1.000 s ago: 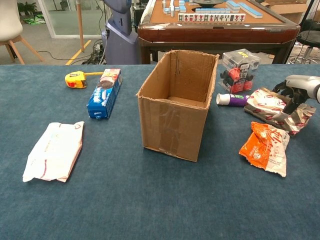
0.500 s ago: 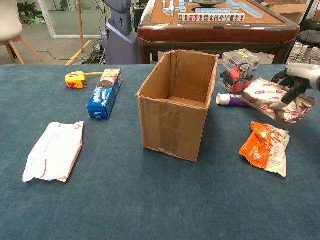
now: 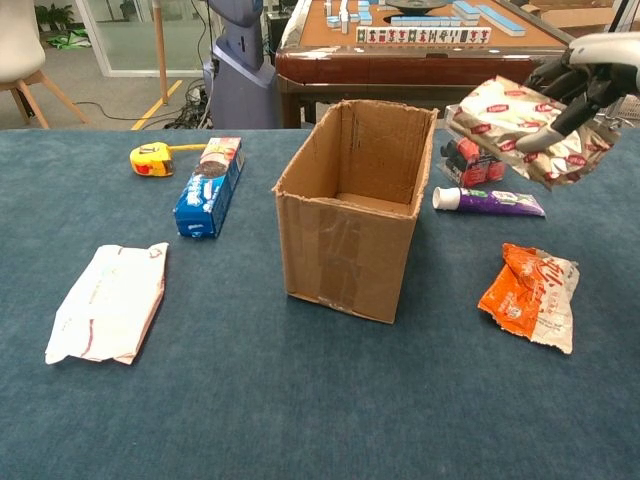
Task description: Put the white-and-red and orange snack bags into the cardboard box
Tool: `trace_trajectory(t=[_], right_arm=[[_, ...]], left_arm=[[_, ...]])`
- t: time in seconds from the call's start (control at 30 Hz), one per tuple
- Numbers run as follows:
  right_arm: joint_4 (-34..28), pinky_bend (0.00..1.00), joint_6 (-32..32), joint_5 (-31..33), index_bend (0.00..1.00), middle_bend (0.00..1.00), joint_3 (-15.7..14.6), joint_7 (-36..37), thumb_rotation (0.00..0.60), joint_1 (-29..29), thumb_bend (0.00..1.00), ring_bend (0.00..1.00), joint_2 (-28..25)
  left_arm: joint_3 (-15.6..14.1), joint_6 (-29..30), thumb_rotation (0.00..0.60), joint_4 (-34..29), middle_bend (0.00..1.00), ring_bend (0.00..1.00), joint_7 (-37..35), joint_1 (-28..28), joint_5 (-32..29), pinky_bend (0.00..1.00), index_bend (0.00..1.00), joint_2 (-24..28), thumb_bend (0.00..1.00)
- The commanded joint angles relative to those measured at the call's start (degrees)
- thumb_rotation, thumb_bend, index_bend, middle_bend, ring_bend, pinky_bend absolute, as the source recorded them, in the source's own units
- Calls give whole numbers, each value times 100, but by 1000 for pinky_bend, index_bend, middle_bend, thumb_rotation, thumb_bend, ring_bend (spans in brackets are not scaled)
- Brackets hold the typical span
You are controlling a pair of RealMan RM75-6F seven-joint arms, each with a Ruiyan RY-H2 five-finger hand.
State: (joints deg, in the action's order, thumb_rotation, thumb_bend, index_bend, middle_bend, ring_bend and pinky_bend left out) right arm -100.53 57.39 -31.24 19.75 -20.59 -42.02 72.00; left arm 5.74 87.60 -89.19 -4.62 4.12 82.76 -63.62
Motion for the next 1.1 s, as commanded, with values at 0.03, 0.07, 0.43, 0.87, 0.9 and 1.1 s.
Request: trace_trajectory(t=[0.03,0.07,0.43,0.87,0.9,1.1], right_arm=[[-319,548,108,-22,473,516,90,-102,600,-90,331,469,-245],[-364,548,128,-25,473,516,89,-134,600,-114,331,469,-275],[-284,549,-375,-143,474,516,-94,-470,600,-570,332,469,-517],[439,548,-599,-2112,512,538,-730,-1075,600,-985,332,480,-484],[499,549,-593,-2274,514,539,-770,-1099,600,-998,332,483,-480],[1061,549,-467,-3573,521,549,-1065,-1198,600,-1076,331,491,-387]], left_arm=[[0,2,600,4,405,418,-3,-1,0,567,271,-1,299],[0,5,600,2,405,419,-5,-2,3,568,271,-2,299],[3,5,600,15,405,418,-24,-10,-17,568,271,-2,299],[42,-115,600,122,405,418,-78,12,-169,568,271,-29,300],[46,-126,600,130,405,418,-83,16,-182,568,271,-31,300],[61,-202,600,194,405,418,-111,33,-256,567,271,-53,299]])
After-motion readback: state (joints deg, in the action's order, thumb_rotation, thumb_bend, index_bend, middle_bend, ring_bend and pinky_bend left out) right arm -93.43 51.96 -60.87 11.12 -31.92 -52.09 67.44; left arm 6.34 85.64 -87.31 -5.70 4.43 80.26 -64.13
